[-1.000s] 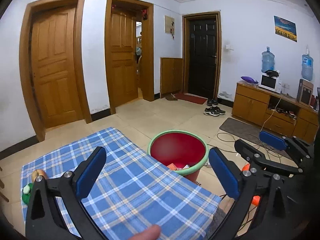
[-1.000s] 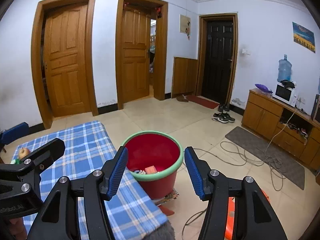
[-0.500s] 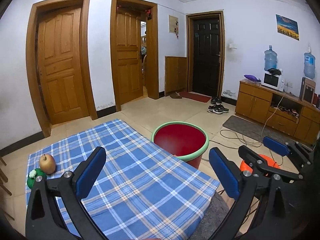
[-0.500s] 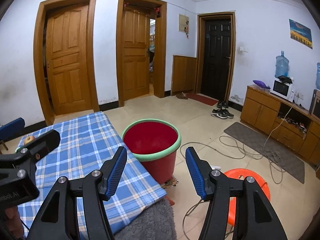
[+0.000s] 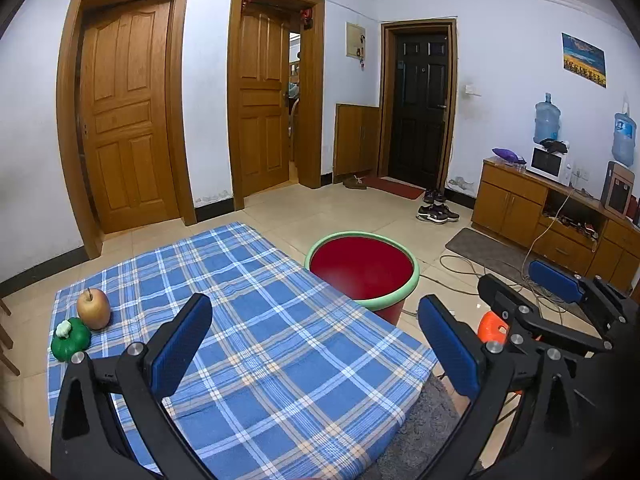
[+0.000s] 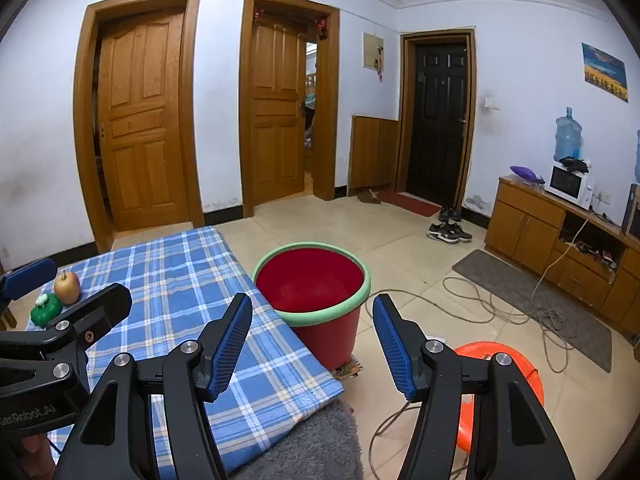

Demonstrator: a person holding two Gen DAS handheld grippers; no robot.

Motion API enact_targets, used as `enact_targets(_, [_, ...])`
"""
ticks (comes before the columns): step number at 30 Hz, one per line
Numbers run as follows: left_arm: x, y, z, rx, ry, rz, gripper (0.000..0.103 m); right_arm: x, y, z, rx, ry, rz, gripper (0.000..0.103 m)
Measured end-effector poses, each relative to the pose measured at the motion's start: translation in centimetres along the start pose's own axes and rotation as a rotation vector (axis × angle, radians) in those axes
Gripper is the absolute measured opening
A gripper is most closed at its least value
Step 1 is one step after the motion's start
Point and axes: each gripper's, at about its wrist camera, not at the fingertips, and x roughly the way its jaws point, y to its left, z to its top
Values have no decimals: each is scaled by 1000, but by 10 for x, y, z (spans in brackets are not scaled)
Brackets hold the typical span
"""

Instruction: Collect trash

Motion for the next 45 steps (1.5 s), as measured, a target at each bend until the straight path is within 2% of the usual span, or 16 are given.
enact_targets(17, [2,-4,-3,-31,29,-50,101,-3,-2,1,6,-10,-7,64])
enact_targets(45, [-5,-3,-1,-28,15,-44,101,-6,-3,0,37,5,8,64])
